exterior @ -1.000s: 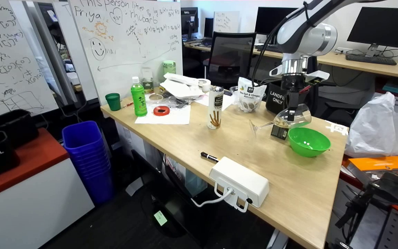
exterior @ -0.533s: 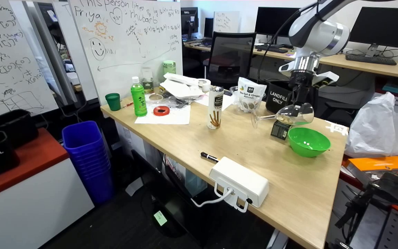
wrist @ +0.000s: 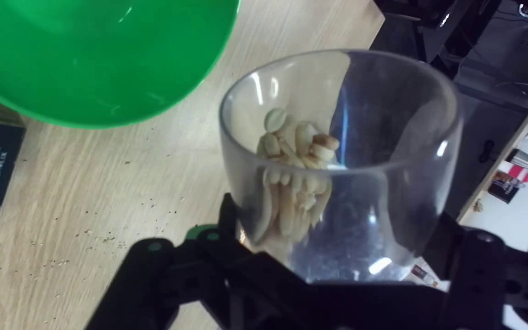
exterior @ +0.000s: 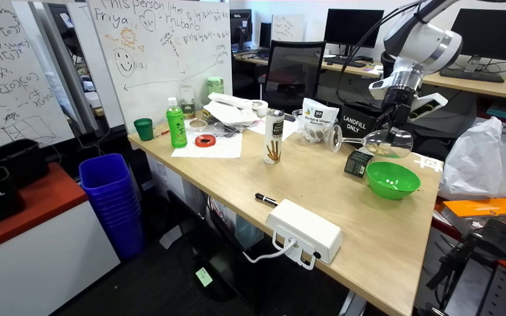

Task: Pick the cup and pour its contents into the green bowl

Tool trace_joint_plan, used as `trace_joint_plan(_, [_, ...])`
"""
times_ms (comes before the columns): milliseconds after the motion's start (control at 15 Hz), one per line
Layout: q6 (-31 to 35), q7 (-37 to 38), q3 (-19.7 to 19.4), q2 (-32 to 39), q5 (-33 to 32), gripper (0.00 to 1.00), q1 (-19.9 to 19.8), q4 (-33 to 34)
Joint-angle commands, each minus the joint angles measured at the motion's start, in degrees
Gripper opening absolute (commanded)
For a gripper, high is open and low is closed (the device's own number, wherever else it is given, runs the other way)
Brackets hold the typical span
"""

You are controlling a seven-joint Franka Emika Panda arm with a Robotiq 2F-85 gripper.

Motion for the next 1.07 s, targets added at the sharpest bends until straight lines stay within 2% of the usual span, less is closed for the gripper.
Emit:
trace_joint_plan(0, [-5.12,-2.86,-1.28,2.15,3.91,0.64,-1.24,2.17])
trace_joint_plan(600, [-5.97,-3.08,-2.55,6.74,11.00,0.64,-1.25,5.08])
trace_joint_plan(1000, [-5.64,-3.00,-3.95,7.65,13.14,0.64,-1.58,6.28])
